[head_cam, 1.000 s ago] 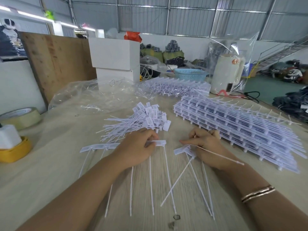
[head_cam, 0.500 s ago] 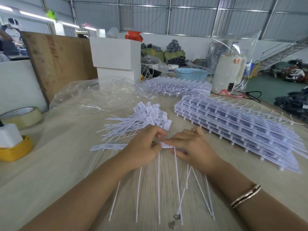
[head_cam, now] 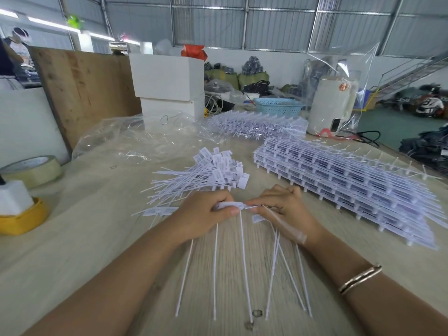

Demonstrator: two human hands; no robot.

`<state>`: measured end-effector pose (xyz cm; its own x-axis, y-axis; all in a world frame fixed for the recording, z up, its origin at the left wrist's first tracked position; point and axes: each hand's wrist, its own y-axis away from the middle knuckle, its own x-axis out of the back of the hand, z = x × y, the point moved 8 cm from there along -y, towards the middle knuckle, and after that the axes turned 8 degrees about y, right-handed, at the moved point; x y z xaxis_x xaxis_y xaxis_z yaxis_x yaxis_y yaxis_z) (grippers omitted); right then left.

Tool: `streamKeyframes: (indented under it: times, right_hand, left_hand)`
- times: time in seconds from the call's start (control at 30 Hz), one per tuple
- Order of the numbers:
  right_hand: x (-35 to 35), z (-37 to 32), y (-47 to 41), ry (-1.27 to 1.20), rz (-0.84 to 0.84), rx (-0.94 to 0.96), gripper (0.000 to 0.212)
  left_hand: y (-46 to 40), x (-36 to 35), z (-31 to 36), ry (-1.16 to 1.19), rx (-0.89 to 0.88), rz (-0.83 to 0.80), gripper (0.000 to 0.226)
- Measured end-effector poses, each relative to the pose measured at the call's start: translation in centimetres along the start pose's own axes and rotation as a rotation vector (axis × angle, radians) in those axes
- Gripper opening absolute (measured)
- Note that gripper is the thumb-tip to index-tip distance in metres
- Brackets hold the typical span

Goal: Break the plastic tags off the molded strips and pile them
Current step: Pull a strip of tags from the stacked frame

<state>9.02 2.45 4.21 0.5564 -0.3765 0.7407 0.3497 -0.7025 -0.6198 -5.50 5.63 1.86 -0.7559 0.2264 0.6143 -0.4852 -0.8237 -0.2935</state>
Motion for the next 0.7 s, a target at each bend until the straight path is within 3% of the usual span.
streamKeyframes:
  times: [0.1,0.2,0.33,0.6,0.7]
  right_hand:
    - [-0.3,0.7,-0.1,-0.056,-0.046,-0.041,0.013]
    - [-0.4,1.2,-0.1,-0.227,-0.071,-0.143,0.027]
    - [-0.3,1.7,-0.1,-0.347,-0.039,-0.243,0.025]
    - [0.2,3.4,0.5,-0.663,0.144,-0.433,0.03]
    - [2.1,6.9,1.4,-0.528,0.242,-0.529,0.03]
  left_hand:
    - [0.0,0.0,0.2,0.006,-0.02,0.007,0.014]
    - [0.1,0.2,1.0,-0.07,-0.088,0.042,0.011]
    - [0.0,0.3,2.2,-0.025,-0.138,0.08,0.016]
    - [-0.1,0.3,2.6,0.006,-0.161,0.072,0.014]
    - [0.3,0.2,1.9,-0.027,-0.148,0.042,0.011]
